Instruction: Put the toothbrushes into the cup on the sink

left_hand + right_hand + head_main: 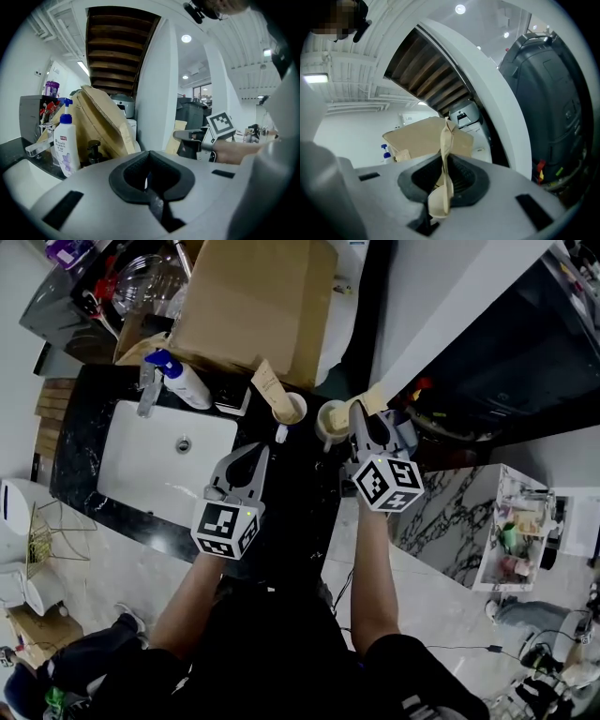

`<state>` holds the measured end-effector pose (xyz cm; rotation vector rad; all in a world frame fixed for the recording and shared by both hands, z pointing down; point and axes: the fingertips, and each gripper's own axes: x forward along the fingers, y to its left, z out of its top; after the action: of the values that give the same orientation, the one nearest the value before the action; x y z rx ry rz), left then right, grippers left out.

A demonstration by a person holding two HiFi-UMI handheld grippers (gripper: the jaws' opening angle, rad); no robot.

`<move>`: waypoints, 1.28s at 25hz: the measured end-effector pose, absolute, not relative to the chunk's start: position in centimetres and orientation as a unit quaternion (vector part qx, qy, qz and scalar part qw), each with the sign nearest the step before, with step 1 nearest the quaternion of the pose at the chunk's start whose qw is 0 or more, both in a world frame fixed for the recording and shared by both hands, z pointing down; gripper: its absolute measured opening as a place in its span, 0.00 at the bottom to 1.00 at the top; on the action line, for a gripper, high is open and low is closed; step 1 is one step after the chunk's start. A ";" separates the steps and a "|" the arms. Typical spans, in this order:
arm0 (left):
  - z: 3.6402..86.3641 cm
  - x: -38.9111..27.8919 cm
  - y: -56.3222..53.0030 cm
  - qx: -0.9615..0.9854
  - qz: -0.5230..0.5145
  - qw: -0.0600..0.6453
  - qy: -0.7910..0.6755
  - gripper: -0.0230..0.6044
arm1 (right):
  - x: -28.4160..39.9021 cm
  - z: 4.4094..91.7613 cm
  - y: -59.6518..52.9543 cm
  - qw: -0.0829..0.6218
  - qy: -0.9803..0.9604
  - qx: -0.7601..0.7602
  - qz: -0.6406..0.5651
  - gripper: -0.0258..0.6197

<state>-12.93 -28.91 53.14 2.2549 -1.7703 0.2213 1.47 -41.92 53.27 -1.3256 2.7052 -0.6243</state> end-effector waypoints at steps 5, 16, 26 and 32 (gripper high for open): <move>53.6 -13.3 -29.0 0.774 0.082 0.134 -0.613 0.04 | 1.4 54.3 -42.0 0.033 0.876 -0.431 -0.216 0.11; 54.3 -13.7 -29.1 0.771 0.091 0.139 -0.615 0.04 | 2.1 55.9 -42.6 0.037 0.865 -0.436 -0.243 0.12; 53.7 -13.3 -28.8 0.772 0.089 0.132 -0.615 0.04 | 3.0 57.7 -42.6 -0.007 0.858 -0.451 -0.245 0.37; 52.9 -13.1 -28.3 0.773 0.087 0.124 -0.616 0.04 | 3.7 58.1 -41.7 -0.021 0.853 -0.459 -0.246 0.43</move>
<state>-13.09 -28.29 52.94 2.2550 -1.7957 0.2549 3.75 -41.70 58.10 -1.4608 2.7175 -0.7839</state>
